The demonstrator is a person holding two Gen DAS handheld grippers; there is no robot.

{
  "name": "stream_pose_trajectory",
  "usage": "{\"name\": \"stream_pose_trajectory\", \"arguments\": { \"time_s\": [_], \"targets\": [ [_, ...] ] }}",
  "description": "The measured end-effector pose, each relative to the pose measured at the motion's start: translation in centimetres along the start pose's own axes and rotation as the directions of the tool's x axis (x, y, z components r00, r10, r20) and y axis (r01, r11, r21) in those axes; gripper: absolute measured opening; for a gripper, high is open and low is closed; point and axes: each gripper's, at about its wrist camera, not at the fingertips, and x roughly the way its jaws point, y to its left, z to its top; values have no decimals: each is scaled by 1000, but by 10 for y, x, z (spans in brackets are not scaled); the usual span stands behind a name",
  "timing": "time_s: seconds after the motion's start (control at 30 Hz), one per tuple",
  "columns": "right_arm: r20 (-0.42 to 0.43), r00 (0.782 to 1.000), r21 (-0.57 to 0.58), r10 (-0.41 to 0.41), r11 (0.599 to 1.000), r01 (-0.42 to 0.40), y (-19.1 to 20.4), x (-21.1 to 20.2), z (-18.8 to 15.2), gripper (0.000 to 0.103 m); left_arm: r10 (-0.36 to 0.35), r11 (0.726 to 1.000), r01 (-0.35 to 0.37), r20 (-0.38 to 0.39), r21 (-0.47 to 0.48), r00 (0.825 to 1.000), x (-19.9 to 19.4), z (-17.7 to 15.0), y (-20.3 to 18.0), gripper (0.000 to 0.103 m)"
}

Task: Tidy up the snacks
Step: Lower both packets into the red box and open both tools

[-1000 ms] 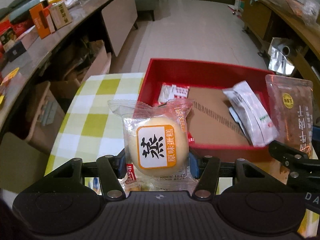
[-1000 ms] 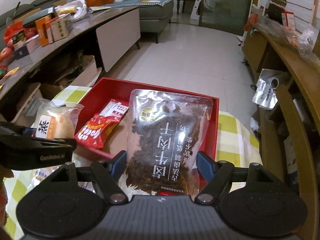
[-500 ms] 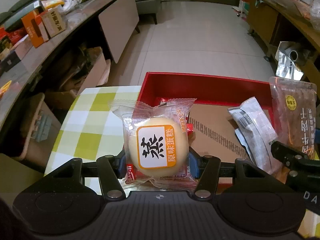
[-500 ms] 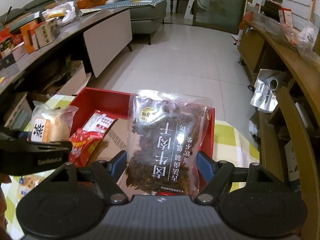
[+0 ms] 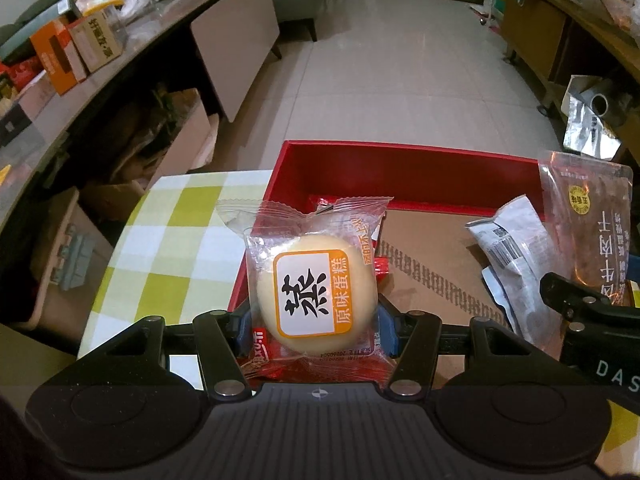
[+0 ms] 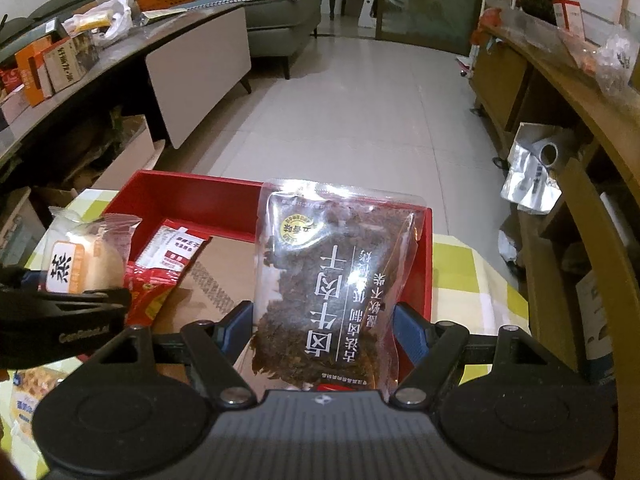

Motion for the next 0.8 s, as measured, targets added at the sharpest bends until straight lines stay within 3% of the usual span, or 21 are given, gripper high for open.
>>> {"name": "stream_pose_trajectory", "arguments": {
  "time_s": [0.3,0.43,0.8],
  "targets": [
    [-12,1000,9,9,1000,-9,1,16,2,95,9,1000,-8,-7,25,1000,8,1,-6,69],
    [-5,1000,7,6,1000,-6,1,16,2,96,25,999,-25,24,33,999,3,2,-7,77],
    [48,999,24,-13,1000,12,1,4,6,97,27,999,-27,40,23,999,-9,3,-2,81]
  ]
}}
